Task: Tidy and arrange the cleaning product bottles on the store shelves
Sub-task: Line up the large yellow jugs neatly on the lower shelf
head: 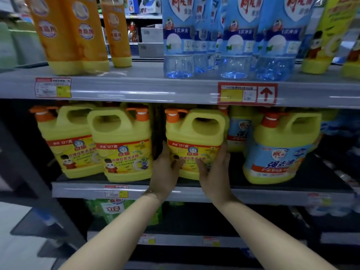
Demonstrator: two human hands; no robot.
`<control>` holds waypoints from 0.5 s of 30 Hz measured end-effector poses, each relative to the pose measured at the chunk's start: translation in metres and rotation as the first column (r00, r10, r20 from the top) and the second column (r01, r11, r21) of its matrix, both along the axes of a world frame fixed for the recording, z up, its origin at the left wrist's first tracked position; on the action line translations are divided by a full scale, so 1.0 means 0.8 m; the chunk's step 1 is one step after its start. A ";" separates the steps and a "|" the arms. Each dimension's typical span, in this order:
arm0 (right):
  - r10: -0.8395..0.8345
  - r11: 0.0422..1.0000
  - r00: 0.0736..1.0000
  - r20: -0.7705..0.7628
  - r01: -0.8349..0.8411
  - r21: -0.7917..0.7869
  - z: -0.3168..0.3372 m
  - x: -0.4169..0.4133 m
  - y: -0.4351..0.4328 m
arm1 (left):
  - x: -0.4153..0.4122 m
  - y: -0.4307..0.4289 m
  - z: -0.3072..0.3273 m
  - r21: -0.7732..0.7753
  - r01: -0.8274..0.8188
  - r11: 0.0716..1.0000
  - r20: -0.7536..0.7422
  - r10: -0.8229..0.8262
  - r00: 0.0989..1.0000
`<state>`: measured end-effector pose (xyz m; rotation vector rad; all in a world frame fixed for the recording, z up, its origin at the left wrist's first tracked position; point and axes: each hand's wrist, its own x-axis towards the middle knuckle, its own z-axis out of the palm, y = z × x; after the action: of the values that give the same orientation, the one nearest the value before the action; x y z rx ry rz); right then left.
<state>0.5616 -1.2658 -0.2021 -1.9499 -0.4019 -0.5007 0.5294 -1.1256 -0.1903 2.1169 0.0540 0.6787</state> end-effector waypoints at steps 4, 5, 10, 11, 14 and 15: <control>0.004 0.993 0.999 0.042 0.001 -0.119 -0.002 0.004 0.015 | 0.000 -0.023 -0.005 -0.024 0.023 0.999 -0.082 -0.025 0.996; 0.002 0.992 0.998 0.056 0.005 -0.128 -0.002 0.005 0.019 | 0.000 -0.025 -0.004 -0.027 0.018 0.999 -0.093 -0.020 0.995; -0.039 0.974 0.994 0.107 0.061 -0.218 -0.005 0.019 0.037 | -0.004 -0.018 -0.013 0.074 -0.049 0.996 -0.070 0.055 0.996; -0.078 0.959 0.988 0.132 0.110 -0.262 -0.005 0.023 0.042 | -0.006 -0.016 -0.017 0.096 -0.033 0.995 -0.084 0.041 0.996; -0.131 0.939 0.984 0.119 0.161 -0.303 0.004 0.031 0.058 | -0.011 -0.013 -0.019 0.088 0.014 0.996 -0.135 -0.002 0.991; -0.137 0.941 0.987 0.090 0.158 -0.301 0.006 0.034 0.062 | -0.015 -0.010 -0.018 0.086 0.016 0.996 -0.127 -0.005 0.992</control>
<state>0.5886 -1.2165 -0.1970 -2.2808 -0.3968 -0.6326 0.5178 -1.1339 -0.2046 2.2404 0.0843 0.5488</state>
